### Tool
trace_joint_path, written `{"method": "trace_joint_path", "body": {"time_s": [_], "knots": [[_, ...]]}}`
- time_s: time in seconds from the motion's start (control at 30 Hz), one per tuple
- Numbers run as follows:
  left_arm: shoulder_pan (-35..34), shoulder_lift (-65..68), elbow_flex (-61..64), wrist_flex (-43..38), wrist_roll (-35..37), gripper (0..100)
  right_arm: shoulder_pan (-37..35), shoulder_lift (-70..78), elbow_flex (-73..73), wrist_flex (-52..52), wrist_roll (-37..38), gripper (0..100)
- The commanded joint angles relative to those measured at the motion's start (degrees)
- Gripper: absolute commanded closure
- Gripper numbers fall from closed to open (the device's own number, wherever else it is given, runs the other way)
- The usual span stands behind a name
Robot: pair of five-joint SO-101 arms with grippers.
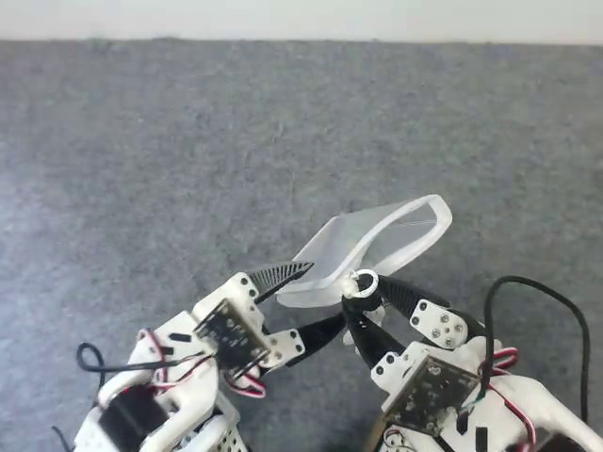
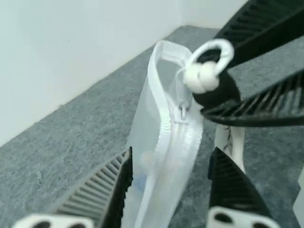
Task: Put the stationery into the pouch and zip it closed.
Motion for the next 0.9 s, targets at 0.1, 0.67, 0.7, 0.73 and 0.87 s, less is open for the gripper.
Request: {"method": "trace_joint_path", "body": {"time_s": [0.1, 0.67, 0.7, 0.73, 0.87], "knots": [[0.79, -0.53, 2.42, -6.68, 0.62, 88, -0.48, 0.31, -3.25, -0.48, -1.14, 99.4], [0.44, -0.53, 3.56, -5.63, 0.53, 99, 0.4, -0.22, 2.2, -8.92, -5.36, 99.3], [0.44, -0.53, 3.56, -5.1, 0.53, 99, 1.45, -0.04, 2.29, -9.54, -6.15, 99.3], [0.44, -0.53, 3.56, -4.57, 0.53, 99, 2.86, 0.13, 2.37, -10.33, -6.77, 99.3], [0.44, -0.53, 3.56, -2.64, -2.29, 99, 8.22, -0.22, 3.96, -13.93, -7.91, 99.3]]}}
